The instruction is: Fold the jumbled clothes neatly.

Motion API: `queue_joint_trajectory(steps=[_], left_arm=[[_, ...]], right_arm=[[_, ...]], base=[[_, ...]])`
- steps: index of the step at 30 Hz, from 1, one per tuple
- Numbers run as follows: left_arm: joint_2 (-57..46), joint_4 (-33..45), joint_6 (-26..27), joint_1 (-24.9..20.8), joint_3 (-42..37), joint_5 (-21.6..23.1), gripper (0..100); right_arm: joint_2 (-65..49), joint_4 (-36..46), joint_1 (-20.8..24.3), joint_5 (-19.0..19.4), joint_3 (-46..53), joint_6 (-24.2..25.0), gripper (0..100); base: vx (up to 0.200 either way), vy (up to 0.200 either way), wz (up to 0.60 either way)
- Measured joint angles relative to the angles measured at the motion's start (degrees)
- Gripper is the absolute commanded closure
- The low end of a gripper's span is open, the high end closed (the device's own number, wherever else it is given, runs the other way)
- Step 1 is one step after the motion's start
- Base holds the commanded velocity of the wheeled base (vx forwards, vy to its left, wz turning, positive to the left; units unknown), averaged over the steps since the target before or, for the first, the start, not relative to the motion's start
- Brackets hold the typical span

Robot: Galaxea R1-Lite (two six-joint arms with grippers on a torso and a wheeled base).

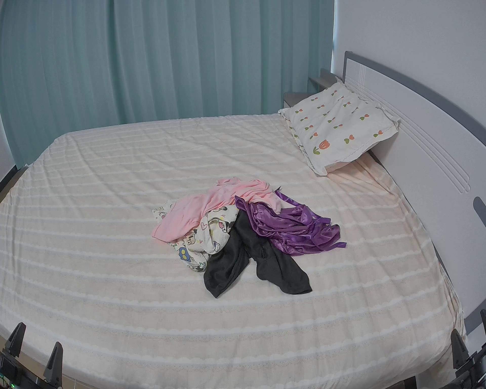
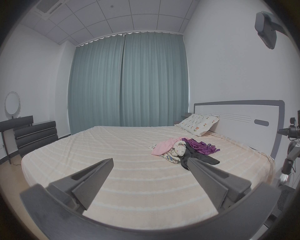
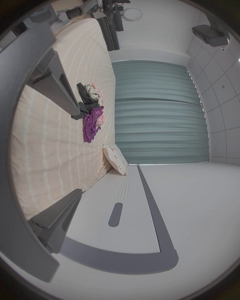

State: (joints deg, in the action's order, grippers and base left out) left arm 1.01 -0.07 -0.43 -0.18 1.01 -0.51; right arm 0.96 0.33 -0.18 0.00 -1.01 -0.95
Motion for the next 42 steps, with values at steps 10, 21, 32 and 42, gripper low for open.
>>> queue_joint_trajectory(steps=[10,21,32,42], left_arm=[[0.00,0.00,0.00,0.00,0.00,0.00,0],[0.00,0.00,0.00,0.00,0.00,0.02,0],[0.00,0.00,0.00,0.00,0.00,0.00,0],[0.00,0.00,0.00,0.00,0.00,0.02,0]], right_arm=[[0.00,-0.12,-0.02,0.00,0.00,-0.13,0],[0.00,0.11,-0.04,0.05,0.00,-0.16,0],[0.00,0.24,-0.11,0.16,0.00,-0.66,0],[3.46,0.00,-0.34,2.10,-5.16,2.43,0]], base=[[0.000,0.000,0.00],[0.000,0.000,0.00],[0.000,0.000,0.00],[0.000,0.000,0.00]])
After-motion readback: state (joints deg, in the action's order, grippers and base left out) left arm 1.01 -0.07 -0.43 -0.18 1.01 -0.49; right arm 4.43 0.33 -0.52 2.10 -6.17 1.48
